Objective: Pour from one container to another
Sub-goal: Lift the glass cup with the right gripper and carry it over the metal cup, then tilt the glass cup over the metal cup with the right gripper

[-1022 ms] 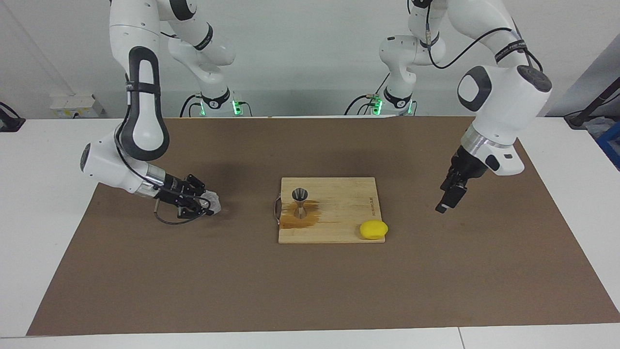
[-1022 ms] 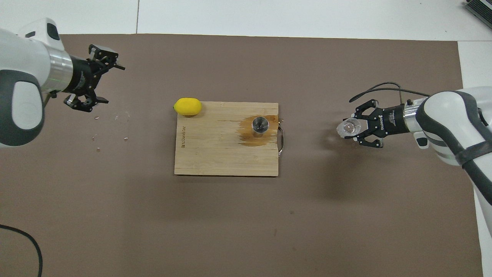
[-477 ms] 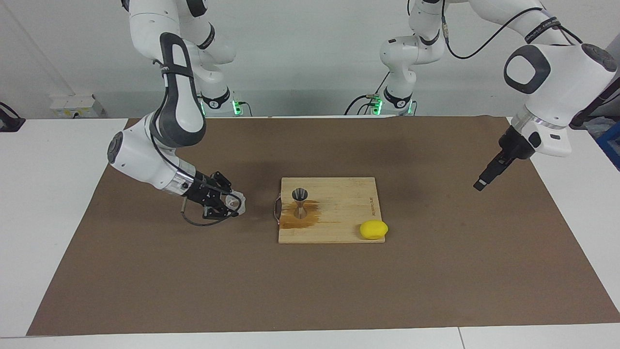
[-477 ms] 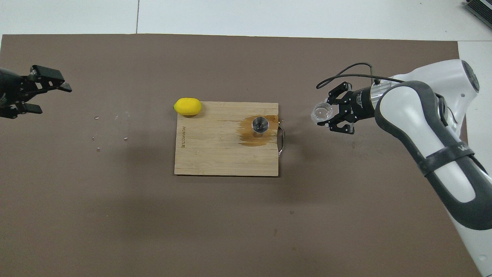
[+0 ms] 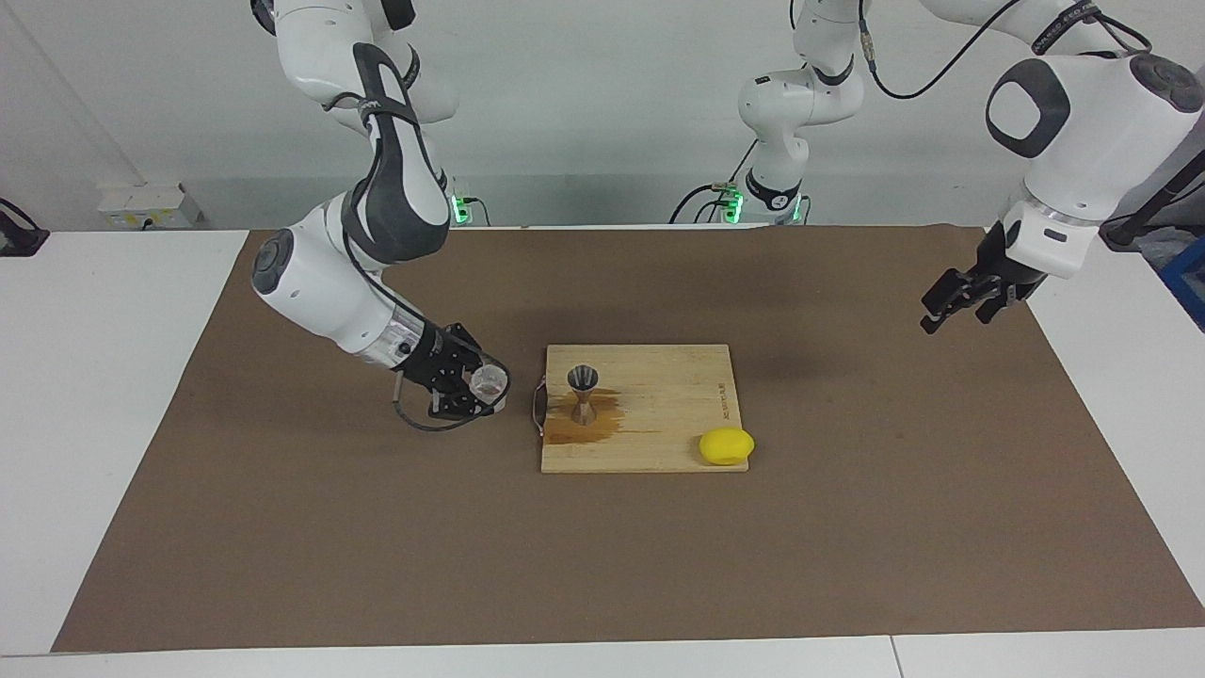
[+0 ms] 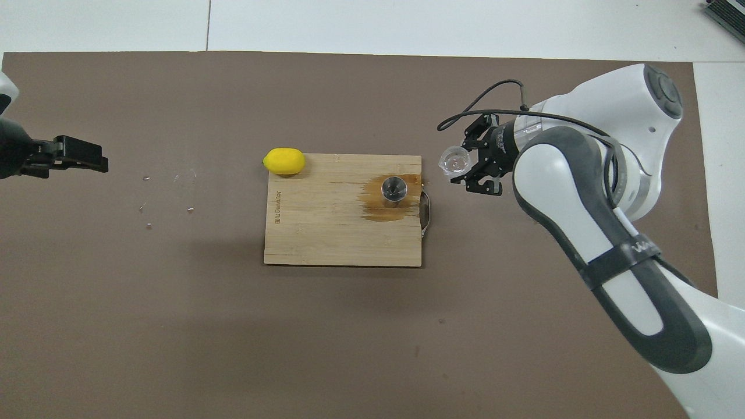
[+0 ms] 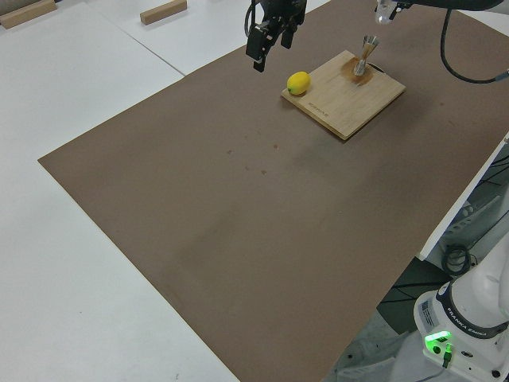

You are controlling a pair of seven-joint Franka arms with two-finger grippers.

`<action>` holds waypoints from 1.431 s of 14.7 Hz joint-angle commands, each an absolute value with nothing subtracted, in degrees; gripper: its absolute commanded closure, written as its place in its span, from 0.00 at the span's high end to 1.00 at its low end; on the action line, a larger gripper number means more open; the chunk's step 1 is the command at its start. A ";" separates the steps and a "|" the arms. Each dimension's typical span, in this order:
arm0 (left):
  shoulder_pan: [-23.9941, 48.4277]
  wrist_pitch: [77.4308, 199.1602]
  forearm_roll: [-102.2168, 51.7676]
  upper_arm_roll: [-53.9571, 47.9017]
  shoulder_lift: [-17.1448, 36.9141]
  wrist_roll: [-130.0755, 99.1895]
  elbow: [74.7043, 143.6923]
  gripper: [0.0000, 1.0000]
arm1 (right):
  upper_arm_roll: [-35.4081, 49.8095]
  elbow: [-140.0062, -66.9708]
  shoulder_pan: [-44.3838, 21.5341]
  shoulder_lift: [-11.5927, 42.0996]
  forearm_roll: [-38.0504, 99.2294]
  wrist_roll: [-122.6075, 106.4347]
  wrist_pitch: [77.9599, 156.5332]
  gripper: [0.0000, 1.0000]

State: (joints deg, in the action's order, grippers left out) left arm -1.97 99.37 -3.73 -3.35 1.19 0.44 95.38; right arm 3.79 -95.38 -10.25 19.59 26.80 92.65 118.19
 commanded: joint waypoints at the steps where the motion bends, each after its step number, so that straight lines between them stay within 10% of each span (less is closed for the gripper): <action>1: 2.01 94.41 0.95 -3.60 -1.66 2.02 95.28 1.00 | 3.87 -91.85 -12.56 21.62 21.72 96.15 118.48 0.00; 21: -3.08 88.24 -3.00 -9.14 -1.14 2.02 89.47 1.00 | 3.87 -91.76 -21.27 22.15 2.48 98.26 120.50 0.00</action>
State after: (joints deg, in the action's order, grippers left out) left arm -3.41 90.04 -3.80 -9.15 -2.37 1.32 91.56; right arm 3.80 -92.98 -20.83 21.47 5.57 96.41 119.97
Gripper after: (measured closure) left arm 0.000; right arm 0.493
